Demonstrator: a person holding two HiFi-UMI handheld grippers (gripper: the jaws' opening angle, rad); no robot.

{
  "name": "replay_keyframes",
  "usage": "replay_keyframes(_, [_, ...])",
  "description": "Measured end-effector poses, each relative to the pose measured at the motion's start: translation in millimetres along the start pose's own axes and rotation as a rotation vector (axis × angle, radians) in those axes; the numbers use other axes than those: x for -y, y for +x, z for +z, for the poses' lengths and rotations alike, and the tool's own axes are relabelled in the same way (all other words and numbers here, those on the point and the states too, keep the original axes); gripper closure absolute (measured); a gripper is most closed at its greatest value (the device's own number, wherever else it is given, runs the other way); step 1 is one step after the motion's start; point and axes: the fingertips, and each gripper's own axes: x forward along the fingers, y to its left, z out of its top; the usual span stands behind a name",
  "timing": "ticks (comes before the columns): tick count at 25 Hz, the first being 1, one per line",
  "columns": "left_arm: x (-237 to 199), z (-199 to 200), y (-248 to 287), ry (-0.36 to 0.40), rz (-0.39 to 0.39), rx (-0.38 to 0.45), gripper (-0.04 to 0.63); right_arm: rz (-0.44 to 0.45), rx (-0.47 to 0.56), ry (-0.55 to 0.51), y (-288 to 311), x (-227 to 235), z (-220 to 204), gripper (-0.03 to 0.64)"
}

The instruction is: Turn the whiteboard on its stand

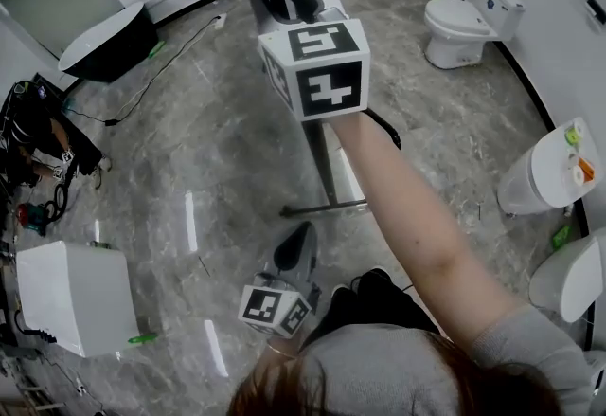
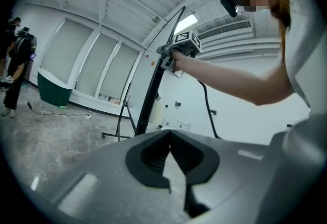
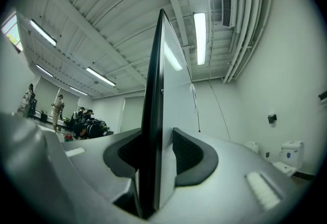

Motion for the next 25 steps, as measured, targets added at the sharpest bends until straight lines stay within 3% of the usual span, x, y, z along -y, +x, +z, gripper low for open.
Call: replay_keyframes(25, [81.8,-3.7,-32.1,0.012,0.023,0.071,0.594,0.060,0.002,0.004,-90.8,-29.1,14.9,0.454])
